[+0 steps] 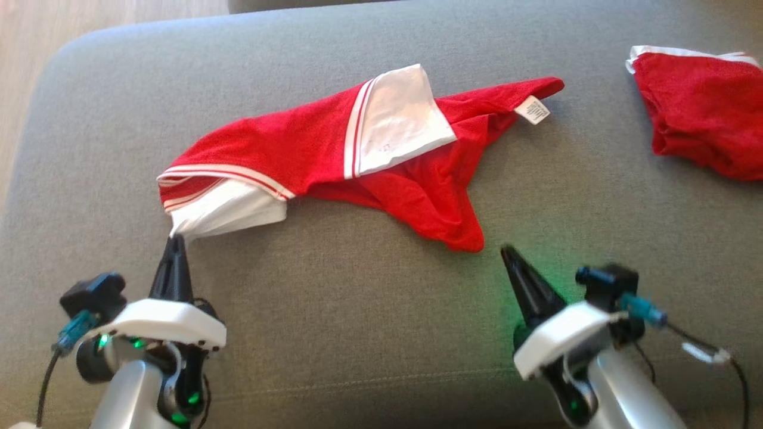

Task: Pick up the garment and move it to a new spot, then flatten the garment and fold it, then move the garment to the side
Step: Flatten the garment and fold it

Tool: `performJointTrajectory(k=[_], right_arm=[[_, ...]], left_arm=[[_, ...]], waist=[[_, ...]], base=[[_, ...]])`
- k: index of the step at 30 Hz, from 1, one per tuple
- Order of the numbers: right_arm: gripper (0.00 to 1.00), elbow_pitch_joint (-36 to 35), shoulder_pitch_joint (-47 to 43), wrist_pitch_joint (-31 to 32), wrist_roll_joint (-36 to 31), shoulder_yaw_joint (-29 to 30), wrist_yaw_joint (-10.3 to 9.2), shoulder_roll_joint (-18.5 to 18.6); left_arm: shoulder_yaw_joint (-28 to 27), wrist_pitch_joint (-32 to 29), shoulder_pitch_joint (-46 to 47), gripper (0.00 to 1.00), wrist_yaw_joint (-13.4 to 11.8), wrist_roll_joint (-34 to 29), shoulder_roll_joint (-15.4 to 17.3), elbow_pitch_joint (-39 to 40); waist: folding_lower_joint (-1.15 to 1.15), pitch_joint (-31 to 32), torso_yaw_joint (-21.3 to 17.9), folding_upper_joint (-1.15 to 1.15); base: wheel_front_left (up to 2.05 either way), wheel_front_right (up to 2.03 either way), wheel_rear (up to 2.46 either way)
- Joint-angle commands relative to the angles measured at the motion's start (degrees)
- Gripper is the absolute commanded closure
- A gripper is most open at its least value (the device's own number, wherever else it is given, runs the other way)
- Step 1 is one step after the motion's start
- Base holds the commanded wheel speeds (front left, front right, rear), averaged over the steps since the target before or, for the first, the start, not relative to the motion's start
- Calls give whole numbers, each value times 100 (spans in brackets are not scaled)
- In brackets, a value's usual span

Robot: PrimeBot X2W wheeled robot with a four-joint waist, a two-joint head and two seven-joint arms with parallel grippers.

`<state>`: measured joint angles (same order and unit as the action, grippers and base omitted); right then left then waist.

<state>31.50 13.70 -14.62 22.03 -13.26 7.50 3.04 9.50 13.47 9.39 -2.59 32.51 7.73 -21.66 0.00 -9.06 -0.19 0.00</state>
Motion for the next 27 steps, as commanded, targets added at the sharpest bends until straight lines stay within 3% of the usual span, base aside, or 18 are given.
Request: performJointTrajectory(k=[1, 2, 11, 18, 20, 21, 22, 23, 24, 27], right_arm=[[70, -96, 17, -38, -48, -111, -1, -16], [0, -39, 2, -38, -45, -127, -1, -16], [0, 351, 389, -38, 439, -349, -1, -16], [0, 575, 632, -38, 418, -408, -1, -16], [11, 605, 690, -38, 430, -401, -1, -16], [24, 614, 714, -38, 437, -400, -1, -16], [51, 628, 734, -38, 446, -419, -1, -16], [67, 635, 760, -38, 428, -466, -1, -16], [99, 635, 786, -38, 388, -508, -1, -16], [100, 601, 824, -38, 402, -596, -1, -16]], left_arm=[[-245, 54, 127, 100, -47, 23, 178, 212], [-250, 52, 98, 100, -64, 26, 182, 246], [-153, -32, 55, 100, -145, 2, 169, 460], [-112, -45, 123, 100, -156, 15, 157, 514], [-111, -41, 159, 100, -147, 22, 164, 508], [-109, -38, 176, 100, -146, 26, 162, 505], [-108, -37, 189, 100, -144, 32, 161, 497], [-121, -36, 201, 100, -134, 68, 145, 490], [-132, -34, 214, 100, -121, 96, 140, 481], [-144, -24, 260, 100, -95, 127, 149, 436]], waist=[[0, 10, -10, 0], [0, 11, -10, 0], [0, -121, 153, 0], [0, -280, 291, 0], [0, -335, 316, 0], [0, -357, 325, 0], [0, -375, 332, 0], [0, -393, 335, 0], [0, -408, 334, 0], [0, -431, 322, 0]], base=[[0, 0, 0], [0, 0, 0], [0, 0, 0], [0, 0, 0], [0, 0, 0], [0, 0, 0], [0, 0, 0], [0, 0, 0], [0, 0, 0], [0, 0, 0]])
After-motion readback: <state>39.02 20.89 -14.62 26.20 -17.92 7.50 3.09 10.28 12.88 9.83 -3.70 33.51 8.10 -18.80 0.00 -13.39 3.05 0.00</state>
